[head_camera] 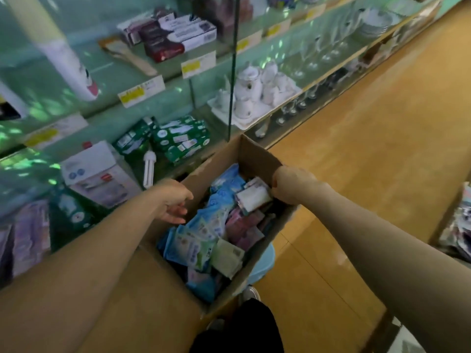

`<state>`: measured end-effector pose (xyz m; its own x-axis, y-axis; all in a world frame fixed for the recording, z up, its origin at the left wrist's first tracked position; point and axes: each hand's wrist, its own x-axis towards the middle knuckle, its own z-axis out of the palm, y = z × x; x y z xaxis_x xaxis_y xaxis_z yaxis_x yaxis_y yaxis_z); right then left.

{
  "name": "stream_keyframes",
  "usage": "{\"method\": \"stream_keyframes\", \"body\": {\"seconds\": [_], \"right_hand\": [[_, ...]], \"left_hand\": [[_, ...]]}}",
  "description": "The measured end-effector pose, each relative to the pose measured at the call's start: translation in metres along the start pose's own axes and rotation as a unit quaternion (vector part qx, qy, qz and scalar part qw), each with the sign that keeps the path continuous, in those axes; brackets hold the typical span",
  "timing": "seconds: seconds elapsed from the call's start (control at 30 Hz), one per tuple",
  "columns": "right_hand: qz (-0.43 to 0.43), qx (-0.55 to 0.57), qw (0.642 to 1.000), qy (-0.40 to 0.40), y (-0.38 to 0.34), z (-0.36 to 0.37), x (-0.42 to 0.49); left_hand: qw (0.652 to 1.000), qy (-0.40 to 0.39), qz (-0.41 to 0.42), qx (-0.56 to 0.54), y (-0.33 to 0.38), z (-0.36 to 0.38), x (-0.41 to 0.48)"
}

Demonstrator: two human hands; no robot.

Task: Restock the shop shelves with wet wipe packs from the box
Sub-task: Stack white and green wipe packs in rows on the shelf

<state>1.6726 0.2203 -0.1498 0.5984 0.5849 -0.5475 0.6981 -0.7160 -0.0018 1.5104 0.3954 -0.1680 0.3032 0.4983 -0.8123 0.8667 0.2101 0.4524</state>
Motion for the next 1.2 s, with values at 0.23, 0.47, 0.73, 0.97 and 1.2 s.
{"method": "stream_keyframes", "body": {"seconds": [0.23, 0.47, 0.73, 0.97, 1.2], "right_hand": [[-0.019, -0.047, 0.994, -0.096, -0.001, 0.069, 0.083], [-0.085, -0.136, 0.982, -0.104, -0.003, 0.135, 0.15], [-0.1, -0.225, 0.968, -0.046, -0.002, 0.175, 0.192], [-0.105, -0.029, 0.994, -0.002, -0.014, 0.14, 0.196], [-0.084, 0.367, 0.866, -0.329, -0.052, 0.149, 0.149]], "left_hand": [[0.992, -0.016, -0.069, -0.1, -0.03, 0.032, 0.067], [0.984, -0.021, -0.102, -0.145, -0.047, 0.069, 0.119], [0.97, -0.021, -0.121, -0.211, -0.071, 0.094, 0.143], [0.968, -0.033, -0.113, -0.222, -0.07, 0.112, 0.155], [0.91, -0.077, -0.142, -0.381, -0.073, 0.112, 0.153]]}}
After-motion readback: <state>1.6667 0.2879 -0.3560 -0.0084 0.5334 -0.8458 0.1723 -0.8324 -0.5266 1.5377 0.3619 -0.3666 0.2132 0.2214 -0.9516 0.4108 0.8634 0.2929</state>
